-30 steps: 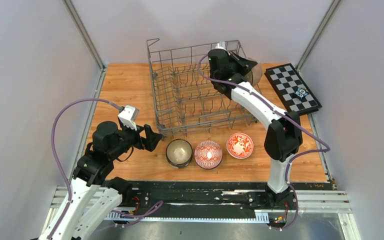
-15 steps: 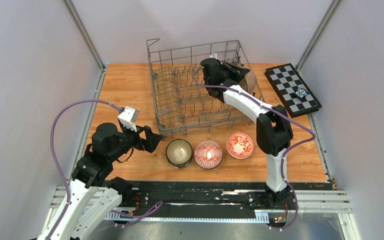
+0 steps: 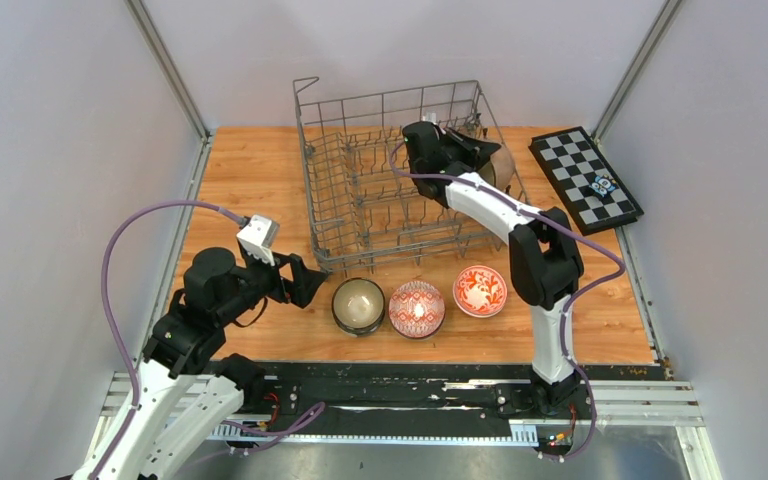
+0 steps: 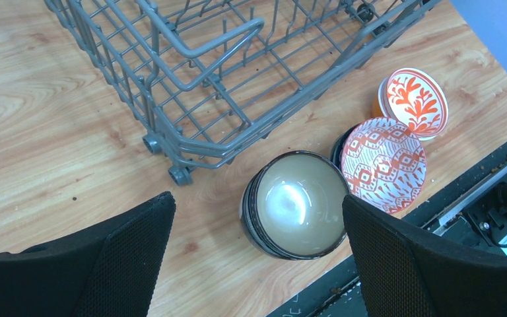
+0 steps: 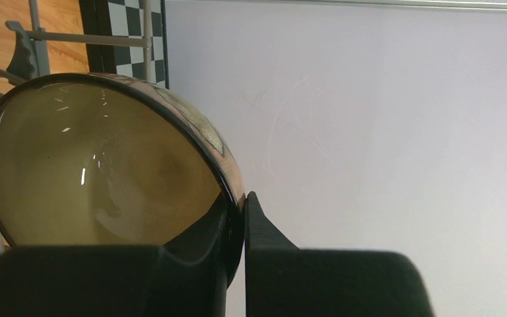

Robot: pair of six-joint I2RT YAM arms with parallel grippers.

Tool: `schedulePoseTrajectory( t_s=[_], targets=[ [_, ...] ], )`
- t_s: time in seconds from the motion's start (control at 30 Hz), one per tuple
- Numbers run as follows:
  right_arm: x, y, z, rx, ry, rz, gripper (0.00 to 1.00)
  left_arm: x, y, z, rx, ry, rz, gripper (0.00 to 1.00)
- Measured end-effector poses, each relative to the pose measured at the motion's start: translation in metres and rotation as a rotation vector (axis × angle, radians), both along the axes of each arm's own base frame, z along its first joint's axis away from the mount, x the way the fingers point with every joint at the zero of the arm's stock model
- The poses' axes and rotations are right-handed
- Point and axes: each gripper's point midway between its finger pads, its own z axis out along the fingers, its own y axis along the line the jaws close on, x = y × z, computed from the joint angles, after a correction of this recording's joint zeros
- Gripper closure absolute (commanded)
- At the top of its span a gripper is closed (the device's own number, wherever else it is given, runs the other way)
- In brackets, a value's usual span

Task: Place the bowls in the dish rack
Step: Turn the bowl upside down on the dish rack.

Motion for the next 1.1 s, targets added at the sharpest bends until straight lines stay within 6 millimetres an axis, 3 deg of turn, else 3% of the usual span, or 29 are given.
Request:
schedulePoseTrajectory(
  t_s=[0.4,0.7,0.8,0.97,1.1],
  targets=[
    [-0.005,0.009,-0.016,-0.034,0.028,-0.01,0.96,-0.001,0.001,0.001,-0.001,-0.008,0.002,0.02],
    [-0.014,0.015,-0.024,-0.03,0.037,-0.02,0.69,-0.001,0.001,0.002,0.0,-0.009,0.005,0.02],
    [-0.015,0.016,-0.031,-0.02,0.053,-0.017,0.64,-0.001,0.001,0.002,-0.001,-0.01,0.005,0.02],
    [-0.019,0.017,-0.042,-0.016,0.087,-0.016,0.63,-0.001,0.001,0.002,-0.001,-0.009,0.005,0.02],
    [-0.021,0.018,-0.045,-0.001,0.1,-0.011,0.81,-0.001,0.001,0.002,0.0,-0.01,0.005,0.01]
  ],
)
